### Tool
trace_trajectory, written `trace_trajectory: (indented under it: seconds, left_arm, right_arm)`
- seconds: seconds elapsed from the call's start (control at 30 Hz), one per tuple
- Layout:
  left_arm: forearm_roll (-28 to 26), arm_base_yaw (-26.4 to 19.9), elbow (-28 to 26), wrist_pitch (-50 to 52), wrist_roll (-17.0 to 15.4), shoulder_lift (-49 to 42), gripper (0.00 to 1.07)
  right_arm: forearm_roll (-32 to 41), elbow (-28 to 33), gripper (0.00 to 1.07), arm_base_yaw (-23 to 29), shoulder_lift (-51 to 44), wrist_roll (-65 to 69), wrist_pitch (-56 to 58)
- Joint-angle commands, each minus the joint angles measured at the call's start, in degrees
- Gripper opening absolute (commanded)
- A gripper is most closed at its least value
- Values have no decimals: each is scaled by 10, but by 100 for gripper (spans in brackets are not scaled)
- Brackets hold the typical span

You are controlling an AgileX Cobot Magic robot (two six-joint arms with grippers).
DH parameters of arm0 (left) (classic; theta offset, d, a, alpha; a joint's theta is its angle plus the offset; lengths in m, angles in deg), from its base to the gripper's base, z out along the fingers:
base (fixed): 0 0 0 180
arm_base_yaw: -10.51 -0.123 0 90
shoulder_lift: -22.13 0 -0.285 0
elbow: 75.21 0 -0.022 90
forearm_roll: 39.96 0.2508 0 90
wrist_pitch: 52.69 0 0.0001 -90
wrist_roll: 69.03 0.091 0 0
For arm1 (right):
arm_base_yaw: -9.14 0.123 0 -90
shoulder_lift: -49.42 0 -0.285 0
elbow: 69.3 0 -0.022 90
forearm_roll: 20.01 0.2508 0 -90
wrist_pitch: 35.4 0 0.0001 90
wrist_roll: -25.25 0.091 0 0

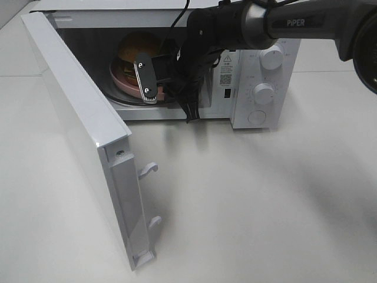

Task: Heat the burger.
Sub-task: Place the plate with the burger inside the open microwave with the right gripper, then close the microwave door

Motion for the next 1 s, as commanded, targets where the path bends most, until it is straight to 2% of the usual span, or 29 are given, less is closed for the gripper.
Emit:
trace_trajectory:
  seconds: [0.03,0.47,0.6,0.67,0.7,0.73,0.83,1.0]
  left_arm:
    - [-2,-2,1,7,-1,-6,100]
    - [-2,-2,1,7,-1,-6,100]
    - [-2,-2,1,7,-1,-6,100]
    - [-2,-2,1,7,-1,-6,100]
    - [-2,-2,1,7,-1,-6,100]
    - [-2,-2,1,7,-1,-6,100]
    - [-2,-2,1,7,-1,-6,100]
    - [-2,-2,1,7,-1,-6,100]
  right_arm:
    - [-3,-10,8,-2,-7,1,-29]
    - [-19,-10,14,7,-7,3,-32]
    - [-19,-10,20,7,-7,22,-34]
    - [-19,-10,30,11,-7,33,-31]
    - [-19,-10,30,11,-7,33,-31]
    - [-19,-10,37,11,-10,33,-27]
    - [-19,-10,42,11,-15,33,-25]
    - [-19,-5,42,14,-24,48,-19]
